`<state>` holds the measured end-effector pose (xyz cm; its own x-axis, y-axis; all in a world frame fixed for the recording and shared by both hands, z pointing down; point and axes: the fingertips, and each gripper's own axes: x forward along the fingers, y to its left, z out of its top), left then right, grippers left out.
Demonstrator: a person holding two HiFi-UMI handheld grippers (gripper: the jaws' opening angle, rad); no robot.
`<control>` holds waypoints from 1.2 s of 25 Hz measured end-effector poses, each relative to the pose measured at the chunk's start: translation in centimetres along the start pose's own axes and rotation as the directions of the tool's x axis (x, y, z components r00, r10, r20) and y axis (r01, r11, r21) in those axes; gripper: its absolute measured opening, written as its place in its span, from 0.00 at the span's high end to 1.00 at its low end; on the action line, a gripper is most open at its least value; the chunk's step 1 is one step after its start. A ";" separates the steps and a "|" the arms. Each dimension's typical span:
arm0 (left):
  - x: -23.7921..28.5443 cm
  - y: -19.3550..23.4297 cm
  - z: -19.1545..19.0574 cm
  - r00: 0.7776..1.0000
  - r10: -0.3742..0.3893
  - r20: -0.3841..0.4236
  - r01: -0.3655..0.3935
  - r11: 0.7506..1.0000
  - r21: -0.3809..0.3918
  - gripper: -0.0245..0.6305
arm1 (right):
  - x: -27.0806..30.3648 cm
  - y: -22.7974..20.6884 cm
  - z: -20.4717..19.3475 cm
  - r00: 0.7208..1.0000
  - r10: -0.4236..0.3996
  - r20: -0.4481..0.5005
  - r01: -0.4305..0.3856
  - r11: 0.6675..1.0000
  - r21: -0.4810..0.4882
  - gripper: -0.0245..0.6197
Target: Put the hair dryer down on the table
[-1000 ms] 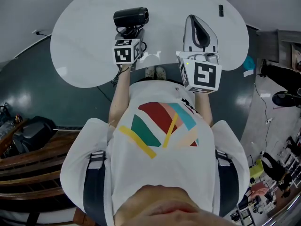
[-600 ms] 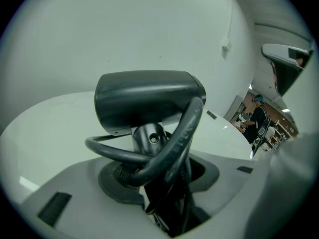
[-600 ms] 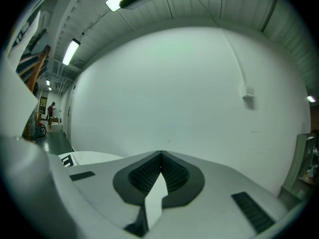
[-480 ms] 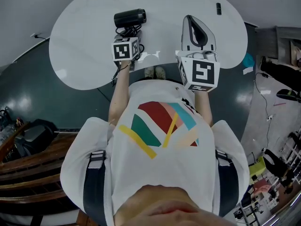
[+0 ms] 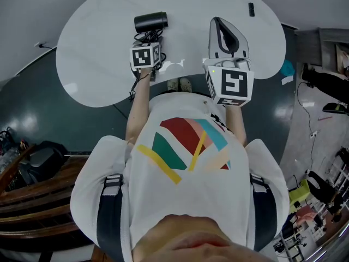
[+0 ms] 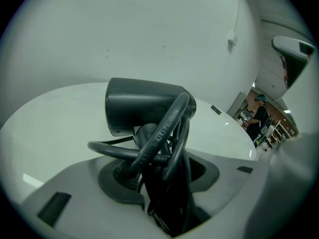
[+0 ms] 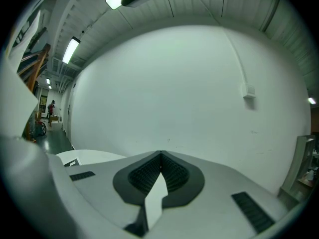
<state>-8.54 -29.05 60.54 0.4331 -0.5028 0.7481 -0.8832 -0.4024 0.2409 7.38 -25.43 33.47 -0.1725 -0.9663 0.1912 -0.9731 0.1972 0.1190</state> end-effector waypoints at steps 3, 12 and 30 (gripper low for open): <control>0.7 0.1 -0.1 1.000 -0.010 -0.019 0.010 1.000 -0.013 0.64 | 0.2 -0.1 -0.2 1.000 0.002 -0.005 -0.002 1.000 0.004 0.95; 0.9 0.7 -0.8 0.996 0.022 -0.082 -0.024 0.999 -0.026 0.64 | 0.0 0.1 0.0 1.000 -0.006 -0.003 0.006 1.000 -0.015 0.95; 1.1 0.2 -0.8 0.997 0.008 -0.080 -0.008 1.000 -0.001 0.60 | -1.4 0.9 0.4 1.000 -0.004 0.022 0.004 1.000 -0.003 0.95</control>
<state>-8.35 -29.09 61.89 0.4103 -0.4435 0.7968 -0.8869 -0.3973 0.2356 6.68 -23.92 32.93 -0.1721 -0.9705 0.1691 -0.9733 0.1939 0.1225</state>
